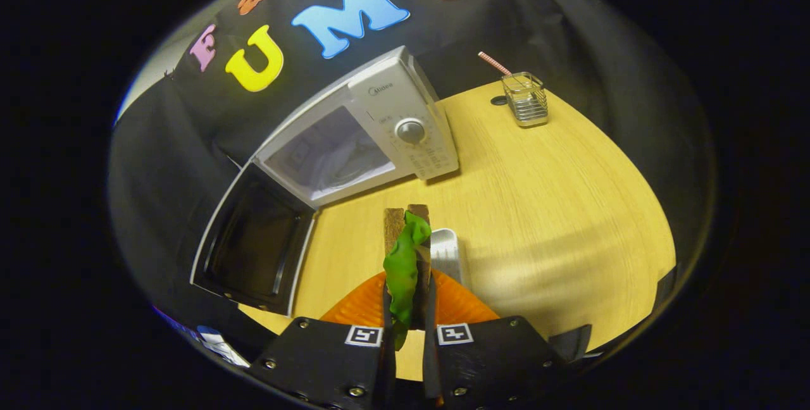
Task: Open the microwave, put the food inside, and close the microwave door.
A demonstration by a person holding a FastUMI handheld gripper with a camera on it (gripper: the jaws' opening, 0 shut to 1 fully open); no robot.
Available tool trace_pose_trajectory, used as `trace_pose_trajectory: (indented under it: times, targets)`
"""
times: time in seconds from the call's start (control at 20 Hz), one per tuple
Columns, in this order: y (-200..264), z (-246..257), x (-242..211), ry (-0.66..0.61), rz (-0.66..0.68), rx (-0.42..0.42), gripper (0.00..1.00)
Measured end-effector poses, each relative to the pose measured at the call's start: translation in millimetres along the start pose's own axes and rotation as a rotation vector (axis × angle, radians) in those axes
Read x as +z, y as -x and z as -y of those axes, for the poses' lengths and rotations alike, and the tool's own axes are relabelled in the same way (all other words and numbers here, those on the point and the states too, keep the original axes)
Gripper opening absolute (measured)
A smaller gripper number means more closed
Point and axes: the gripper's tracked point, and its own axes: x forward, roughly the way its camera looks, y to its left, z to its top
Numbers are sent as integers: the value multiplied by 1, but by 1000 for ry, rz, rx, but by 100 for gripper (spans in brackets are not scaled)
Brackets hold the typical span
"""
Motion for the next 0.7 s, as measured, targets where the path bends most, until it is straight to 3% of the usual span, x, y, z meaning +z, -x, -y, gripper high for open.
trace_pose_trajectory:
  times: [0.1, 0.3, 0.7]
  targets:
    - [-11, -29, 8, -93, 27, 81, 17]
    - [-48, -73, 14, -191, 39, 156, 17]
    - [-132, -125, 62, -464, 177, 214, 17]
